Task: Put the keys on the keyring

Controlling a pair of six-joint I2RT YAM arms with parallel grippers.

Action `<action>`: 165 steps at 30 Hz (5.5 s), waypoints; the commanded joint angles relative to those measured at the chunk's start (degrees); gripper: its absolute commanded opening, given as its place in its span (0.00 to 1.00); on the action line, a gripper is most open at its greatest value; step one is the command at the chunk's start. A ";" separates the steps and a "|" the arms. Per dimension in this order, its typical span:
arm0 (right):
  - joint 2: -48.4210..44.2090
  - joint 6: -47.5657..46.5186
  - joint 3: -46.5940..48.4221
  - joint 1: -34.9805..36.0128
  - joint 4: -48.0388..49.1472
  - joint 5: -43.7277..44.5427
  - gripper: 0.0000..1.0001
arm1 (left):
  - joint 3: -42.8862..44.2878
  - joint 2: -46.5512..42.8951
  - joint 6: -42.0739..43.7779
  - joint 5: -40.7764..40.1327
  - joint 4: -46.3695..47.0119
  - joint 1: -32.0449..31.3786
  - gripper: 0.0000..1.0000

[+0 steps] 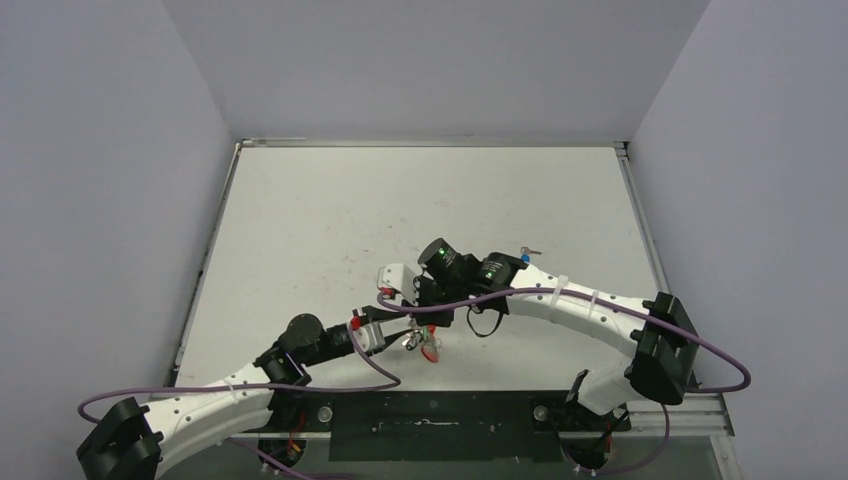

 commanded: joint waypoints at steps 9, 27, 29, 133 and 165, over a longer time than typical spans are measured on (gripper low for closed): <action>1.66 0.92 3.57 2.06 -1.08 1.65 0.00 | 4.33 4.49 0.83 2.46 0.89 0.07 0.24; -0.80 -2.89 -2.06 2.26 2.77 0.10 0.00 | 3.10 -4.92 1.40 -1.30 -6.36 0.07 0.25; -0.92 -2.73 -2.48 2.24 3.36 -0.29 0.00 | 3.00 -4.84 1.29 -0.94 -6.40 0.07 0.25; -14.53 4.05 -17.18 -7.41 21.67 -18.71 0.35 | -0.33 9.09 -7.39 1.98 17.10 -0.06 0.00; -8.26 5.02 -18.56 -7.49 23.36 -12.42 0.00 | -0.47 8.23 -6.08 4.21 17.74 -0.02 0.00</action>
